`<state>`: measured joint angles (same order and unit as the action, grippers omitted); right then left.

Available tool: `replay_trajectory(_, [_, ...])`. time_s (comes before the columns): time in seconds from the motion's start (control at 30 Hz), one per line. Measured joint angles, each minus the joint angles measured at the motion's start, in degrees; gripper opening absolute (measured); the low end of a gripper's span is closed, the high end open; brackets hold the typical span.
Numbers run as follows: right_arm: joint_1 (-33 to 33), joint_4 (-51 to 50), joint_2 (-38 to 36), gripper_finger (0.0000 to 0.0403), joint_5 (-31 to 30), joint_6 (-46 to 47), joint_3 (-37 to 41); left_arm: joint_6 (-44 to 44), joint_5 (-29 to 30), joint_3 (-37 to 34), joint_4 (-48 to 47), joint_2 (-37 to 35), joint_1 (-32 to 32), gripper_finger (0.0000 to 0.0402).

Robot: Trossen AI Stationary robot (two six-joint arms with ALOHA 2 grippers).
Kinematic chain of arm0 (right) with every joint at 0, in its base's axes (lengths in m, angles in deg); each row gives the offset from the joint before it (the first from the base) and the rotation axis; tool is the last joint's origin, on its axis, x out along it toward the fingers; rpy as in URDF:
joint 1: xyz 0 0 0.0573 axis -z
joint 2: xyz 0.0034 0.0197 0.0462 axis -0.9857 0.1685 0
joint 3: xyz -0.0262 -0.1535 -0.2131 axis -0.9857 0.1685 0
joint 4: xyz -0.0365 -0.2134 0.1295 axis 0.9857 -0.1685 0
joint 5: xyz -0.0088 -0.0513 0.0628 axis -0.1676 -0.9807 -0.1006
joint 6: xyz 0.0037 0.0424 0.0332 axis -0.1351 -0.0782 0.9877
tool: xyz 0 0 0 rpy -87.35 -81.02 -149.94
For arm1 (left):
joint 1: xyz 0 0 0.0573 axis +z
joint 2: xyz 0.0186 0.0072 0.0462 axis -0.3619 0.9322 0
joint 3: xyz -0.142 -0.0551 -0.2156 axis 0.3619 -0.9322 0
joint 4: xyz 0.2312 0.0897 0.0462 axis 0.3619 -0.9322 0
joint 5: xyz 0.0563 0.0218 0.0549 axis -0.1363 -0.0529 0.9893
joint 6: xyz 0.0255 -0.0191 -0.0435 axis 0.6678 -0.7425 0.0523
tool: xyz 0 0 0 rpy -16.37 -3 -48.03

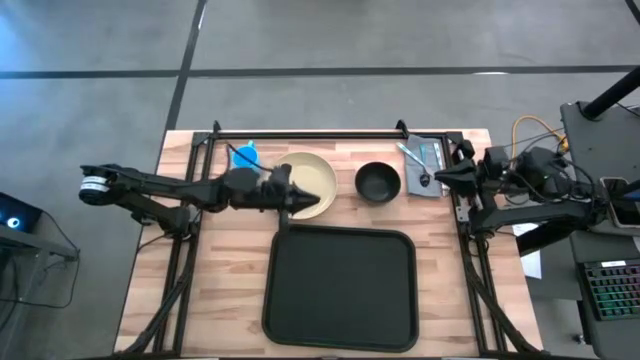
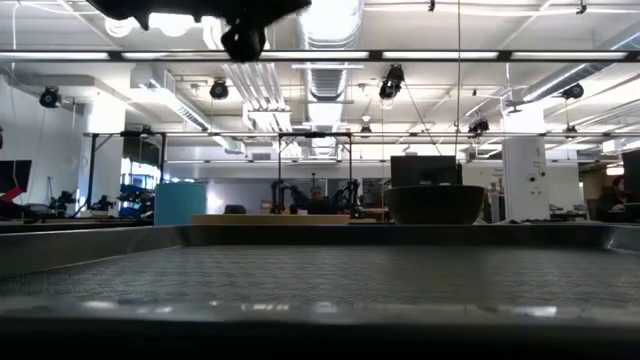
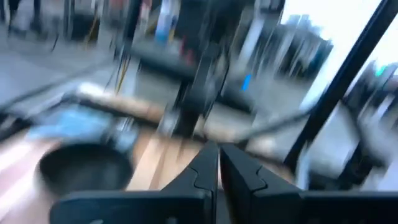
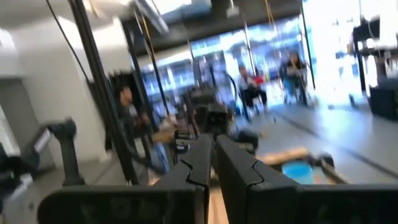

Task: Set up tray
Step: Put the blue mug on the black serving tray

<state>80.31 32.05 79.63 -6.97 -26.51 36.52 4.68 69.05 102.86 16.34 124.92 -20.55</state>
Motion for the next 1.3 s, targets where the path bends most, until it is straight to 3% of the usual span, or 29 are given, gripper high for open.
replay_trajectory(0.2, [0.0, 9.1, 3.3, 0.0018, 0.0, 0.7, 0.0, -6.9, 0.0, 0.0, 14.7, -0.2, 0.0, 0.0000])
replay_trajectory(0.43, [0.0, 9.9, 7.6, 0.0018, 0.0, 4.4, 0.0, -7.0, 1.1, 0.1, 15.7, -0.3, 0.1, 0.0000])
replay_trajectory(0.57, [0.0, 10.4, 9.9, 0.0018, -0.3, 15.2, 0.0, -7.0, 1.5, 1.0, 15.8, -0.3, 0.2, 0.0000])
replay_trajectory(0.8, [0.1, 13.3, 14.4, 0.0018, -6.1, 16.5, 0.0, -3.1, 4.1, 3.5, 15.9, -0.4, 2.8, 0.0000])
replay_trajectory(1.0, [0.5, 13.6, 16.0, 0.0018, -7.2, 15.1, 0.0, 0.2, 4.5, 5.0, 7.8, -0.4, 5.0, 0.0000])
replay_trajectory(1.13, [0.6, 13.8, 15.7, 0.0018, -14.9, 15.3, 0.0, -2.1, 4.5, 5.4, 2.0, -0.4, 5.9, 0.0000])
replay_trajectory(1.3, [0.8, 13.1, 15.7, 0.0018, -16.4, 14.6, 0.0, -8.5, 4.3, 5.4, -3.1, -0.4, 6.5, 0.0000])
